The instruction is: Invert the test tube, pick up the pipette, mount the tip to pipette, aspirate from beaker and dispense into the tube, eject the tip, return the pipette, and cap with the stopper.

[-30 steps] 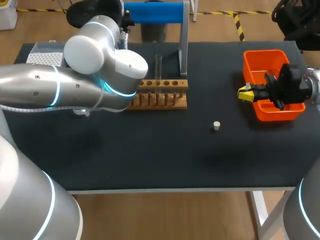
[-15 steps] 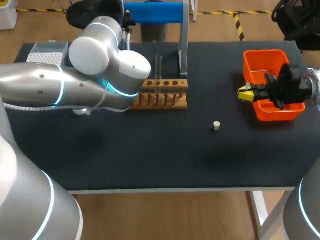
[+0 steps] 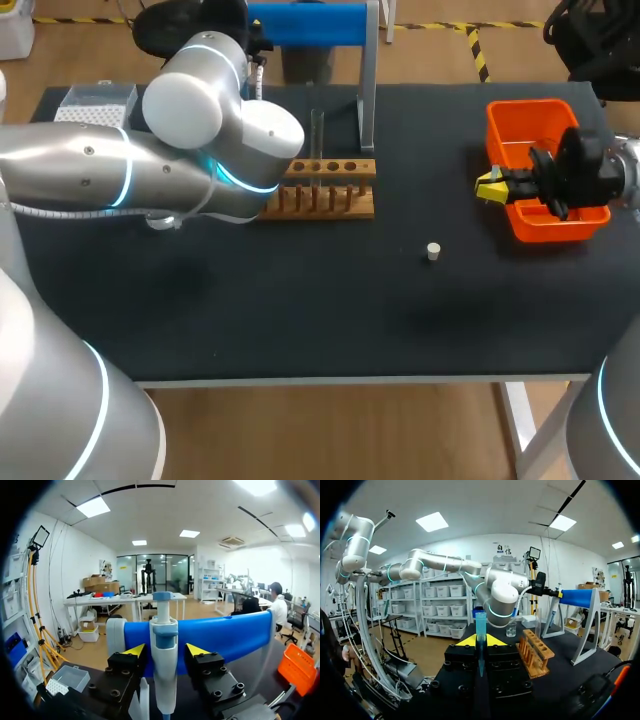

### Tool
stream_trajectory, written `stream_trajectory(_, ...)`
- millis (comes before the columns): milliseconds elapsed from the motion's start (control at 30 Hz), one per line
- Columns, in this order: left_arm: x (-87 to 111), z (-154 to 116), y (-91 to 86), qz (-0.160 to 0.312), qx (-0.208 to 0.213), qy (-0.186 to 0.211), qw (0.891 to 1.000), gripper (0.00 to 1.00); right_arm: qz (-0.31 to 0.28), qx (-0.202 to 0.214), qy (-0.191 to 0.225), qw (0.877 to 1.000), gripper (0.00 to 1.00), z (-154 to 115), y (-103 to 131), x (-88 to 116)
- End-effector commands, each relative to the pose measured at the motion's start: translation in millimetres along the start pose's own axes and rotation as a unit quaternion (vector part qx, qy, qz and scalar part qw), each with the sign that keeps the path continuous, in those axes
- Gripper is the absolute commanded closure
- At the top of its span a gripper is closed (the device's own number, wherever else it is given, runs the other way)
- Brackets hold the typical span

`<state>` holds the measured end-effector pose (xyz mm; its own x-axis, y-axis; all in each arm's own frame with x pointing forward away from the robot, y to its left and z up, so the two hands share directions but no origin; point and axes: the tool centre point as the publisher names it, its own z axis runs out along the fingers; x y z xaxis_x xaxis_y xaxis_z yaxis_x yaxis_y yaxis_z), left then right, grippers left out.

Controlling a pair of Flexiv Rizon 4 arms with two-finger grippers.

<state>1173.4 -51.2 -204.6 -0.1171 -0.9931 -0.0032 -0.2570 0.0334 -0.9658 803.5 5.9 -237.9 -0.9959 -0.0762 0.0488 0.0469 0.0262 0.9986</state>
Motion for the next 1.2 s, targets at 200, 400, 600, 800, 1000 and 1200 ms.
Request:
stream_trajectory(200, 1.4, 3.9, 3.0, -0.002, -0.002, -0.004, 1.000, 0.95, 0.000, 0.001, -0.001, 1.000, 1.00, -0.6, 0.6, 1.4)
stream_trajectory(400, 1.2, 2.0, 0.2, -0.002, -0.001, -0.004, 1.000, 1.00, 0.000, 0.001, -0.001, 1.000, 1.00, -0.6, 0.6, 1.4)
stream_trajectory(600, -2.0, -3.3, -16.9, 0.004, 0.011, -0.008, 1.000, 1.00, 0.000, 0.001, -0.001, 1.000, 1.00, -0.6, 0.6, 1.4)
stream_trajectory(800, -4.4, -7.5, -31.0, 0.010, 0.021, -0.011, 1.000, 1.00, 0.000, 0.001, -0.001, 1.000, 1.00, -0.6, 0.6, 1.4)
stream_trajectory(1000, -4.1, -14.0, -31.9, 0.006, 0.021, -0.001, 1.000, 1.00, 0.000, 0.001, -0.001, 1.000, 1.00, -0.6, 0.6, 1.4)
stream_trajectory(1200, -4.8, -26.7, -34.5, 0.024, 0.020, 0.049, 0.998, 1.00, 0.000, 0.001, -0.001, 1.000, 1.00, -0.6, 0.6, 1.4)
